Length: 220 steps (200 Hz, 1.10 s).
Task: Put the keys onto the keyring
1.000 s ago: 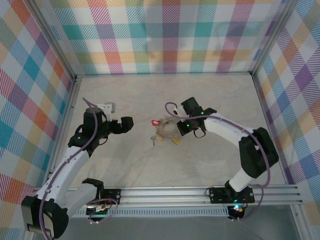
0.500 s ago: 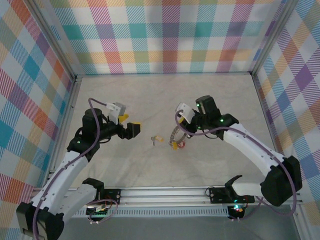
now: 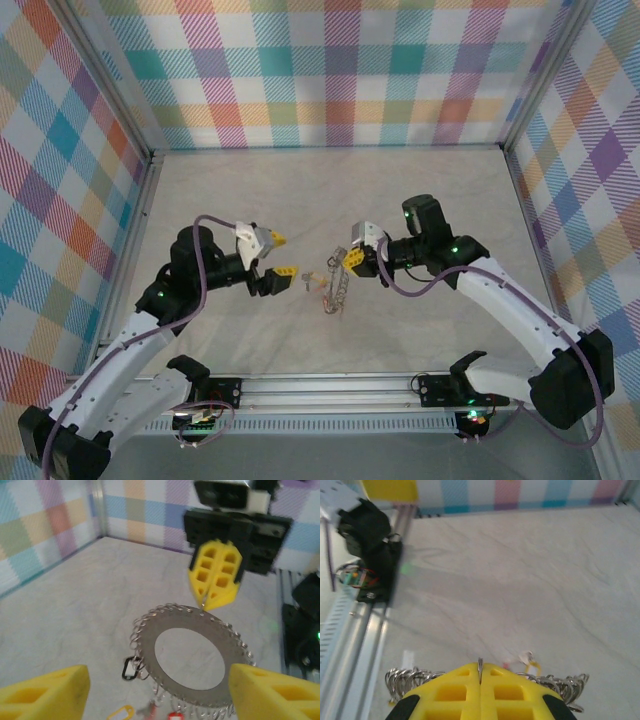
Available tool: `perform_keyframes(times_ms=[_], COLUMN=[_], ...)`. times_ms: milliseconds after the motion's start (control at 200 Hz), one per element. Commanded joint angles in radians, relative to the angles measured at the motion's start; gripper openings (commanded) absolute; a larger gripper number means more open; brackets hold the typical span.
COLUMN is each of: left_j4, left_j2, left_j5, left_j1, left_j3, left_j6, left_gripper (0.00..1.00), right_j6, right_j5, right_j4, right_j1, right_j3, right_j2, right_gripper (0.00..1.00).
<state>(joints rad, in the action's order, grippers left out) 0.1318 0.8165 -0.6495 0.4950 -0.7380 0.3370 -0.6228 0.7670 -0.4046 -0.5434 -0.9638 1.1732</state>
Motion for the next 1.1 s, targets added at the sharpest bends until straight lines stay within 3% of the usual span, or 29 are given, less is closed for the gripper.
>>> perform_keyframes(times_ms=[0,235,550,1095], left_j4=[0.068,0.006,-0.063,-0.153], left_j2=[0.028,0.085,0.078,0.094], left_j5=[-0.107,-0.032,-0.008,-0.017], left_j1=[0.046,0.091,0.113,0.169], left_j3=[-0.004,-0.006,0.032,0.065], left_j6=[0.214,0.159,0.127,0.134], left_gripper=[0.7,0.65,0.43,0.33], right_j6=[-0.028,-0.023,0.007,0.159], right_j5=[0.212,0.185,0.149,0.164], right_j4=[0.09,0.156,0.277,0.539], right_j1=[-0.008,-0.082,-0.107,-0.116], right_j3=[0.003,-0.004,0.028,0.139], right_j2=[-0.005,0.051,0.071,0.054], right_gripper=[0.0,0.0,0.0,0.0])
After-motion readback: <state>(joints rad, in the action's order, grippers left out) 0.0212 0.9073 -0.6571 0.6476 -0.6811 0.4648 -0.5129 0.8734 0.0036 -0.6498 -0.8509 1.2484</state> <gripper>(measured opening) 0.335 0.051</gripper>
